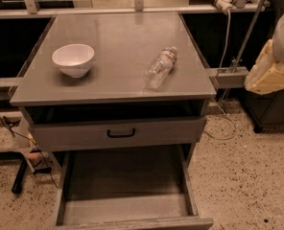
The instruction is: Close middle drawer
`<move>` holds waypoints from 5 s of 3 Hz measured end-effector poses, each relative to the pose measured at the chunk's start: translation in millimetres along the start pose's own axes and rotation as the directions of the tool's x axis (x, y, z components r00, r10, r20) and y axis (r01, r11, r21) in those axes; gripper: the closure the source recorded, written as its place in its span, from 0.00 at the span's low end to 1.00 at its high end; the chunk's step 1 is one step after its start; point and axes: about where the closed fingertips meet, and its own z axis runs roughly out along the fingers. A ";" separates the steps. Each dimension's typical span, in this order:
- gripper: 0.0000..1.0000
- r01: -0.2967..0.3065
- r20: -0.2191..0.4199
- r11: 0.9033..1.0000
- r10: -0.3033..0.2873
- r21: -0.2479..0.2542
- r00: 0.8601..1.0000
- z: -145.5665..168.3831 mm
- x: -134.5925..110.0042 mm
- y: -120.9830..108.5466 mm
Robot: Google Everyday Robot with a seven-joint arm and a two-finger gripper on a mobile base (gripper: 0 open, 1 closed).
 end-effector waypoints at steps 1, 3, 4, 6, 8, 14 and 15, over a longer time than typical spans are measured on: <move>1.00 -0.089 -0.082 0.996 0.090 0.013 0.993 -6.0 34.9 27.5; 1.00 -0.345 -0.254 0.927 0.301 -0.146 0.919 52.1 120.4 150.2; 1.00 -0.347 -0.275 0.922 0.294 -0.169 0.915 62.4 126.2 161.5; 1.00 -0.379 -0.289 0.901 0.314 -0.210 0.905 97.0 129.5 186.4; 1.00 -0.449 -0.320 0.830 0.349 -0.332 0.881 224.8 125.0 241.8; 1.00 -0.546 -0.259 0.653 0.489 -0.525 0.833 407.9 61.0 291.0; 1.00 -0.618 -0.258 0.596 0.580 -0.513 0.773 462.1 62.1 300.5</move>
Offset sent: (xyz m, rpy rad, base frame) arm -0.1810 -0.0925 -0.1203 -0.1470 0.3174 -0.4274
